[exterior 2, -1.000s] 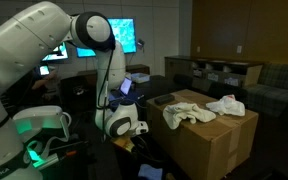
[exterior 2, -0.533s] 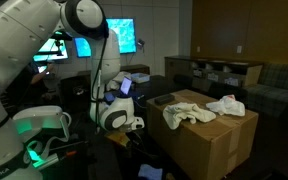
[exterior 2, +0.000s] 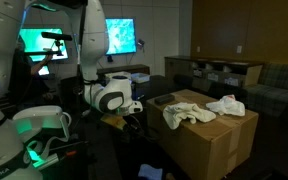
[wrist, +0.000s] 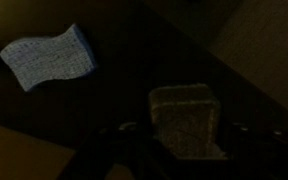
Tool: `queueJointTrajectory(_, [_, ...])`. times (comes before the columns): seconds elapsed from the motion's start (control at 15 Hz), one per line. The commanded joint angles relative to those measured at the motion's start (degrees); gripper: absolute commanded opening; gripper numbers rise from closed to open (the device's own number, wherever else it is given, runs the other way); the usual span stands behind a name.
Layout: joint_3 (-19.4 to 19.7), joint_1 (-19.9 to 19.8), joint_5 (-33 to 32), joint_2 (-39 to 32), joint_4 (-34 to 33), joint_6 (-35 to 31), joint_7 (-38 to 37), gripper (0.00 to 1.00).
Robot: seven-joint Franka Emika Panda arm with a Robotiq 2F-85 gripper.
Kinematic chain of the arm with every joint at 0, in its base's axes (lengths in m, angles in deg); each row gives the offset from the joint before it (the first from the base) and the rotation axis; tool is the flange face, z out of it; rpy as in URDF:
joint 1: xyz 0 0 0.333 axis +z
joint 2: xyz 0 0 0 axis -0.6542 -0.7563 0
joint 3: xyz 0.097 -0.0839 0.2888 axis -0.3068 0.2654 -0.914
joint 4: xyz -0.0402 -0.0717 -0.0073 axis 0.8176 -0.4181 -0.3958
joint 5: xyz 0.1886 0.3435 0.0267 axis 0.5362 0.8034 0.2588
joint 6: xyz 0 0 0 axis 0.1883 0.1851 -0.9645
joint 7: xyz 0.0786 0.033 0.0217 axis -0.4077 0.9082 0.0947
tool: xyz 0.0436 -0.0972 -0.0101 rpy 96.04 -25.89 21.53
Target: Switch all the objects from the box and the table
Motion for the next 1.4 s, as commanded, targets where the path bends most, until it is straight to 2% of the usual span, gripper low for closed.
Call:
queueJointTrajectory(0.0, [-6.9, -8.2, 1.9, 11.8, 4.6, 4.7, 1.8, 0.33])
queueJointTrajectory(0.2, [-14.6, -16.0, 6.0, 16.9, 3.7, 8.3, 4.1, 0.33])
queueJointTrajectory(0.33, [-17.8, -19.0, 9.7, 19.0, 1.7, 10.9, 6.2, 0.33])
queueJointTrajectory(0.6, [-18.2, -20.6, 12.6, 22.4, -3.5, 16.7, 8.0, 0.33])
queueJointTrajectory(0.67, [-17.5, -20.4, 11.9, 22.6, -5.0, 17.9, 7.6, 0.33])
queueJointTrajectory(0.73, [-10.6, -14.1, 12.5, 22.9, -7.0, 18.9, 8.4, 0.33])
queueJointTrajectory(0.93, [-5.0, -11.0, 9.4, 21.2, -13.6, 22.9, 7.2, 0.33])
queueJointTrajectory(1.13, [-0.5, -8.6, 6.8, 17.1, -21.9, 26.5, 6.5, 0.33])
queueJointTrajectory(1.33, [2.0, -7.1, 4.9, 11.5, -30.2, 29.3, 6.4, 0.33])
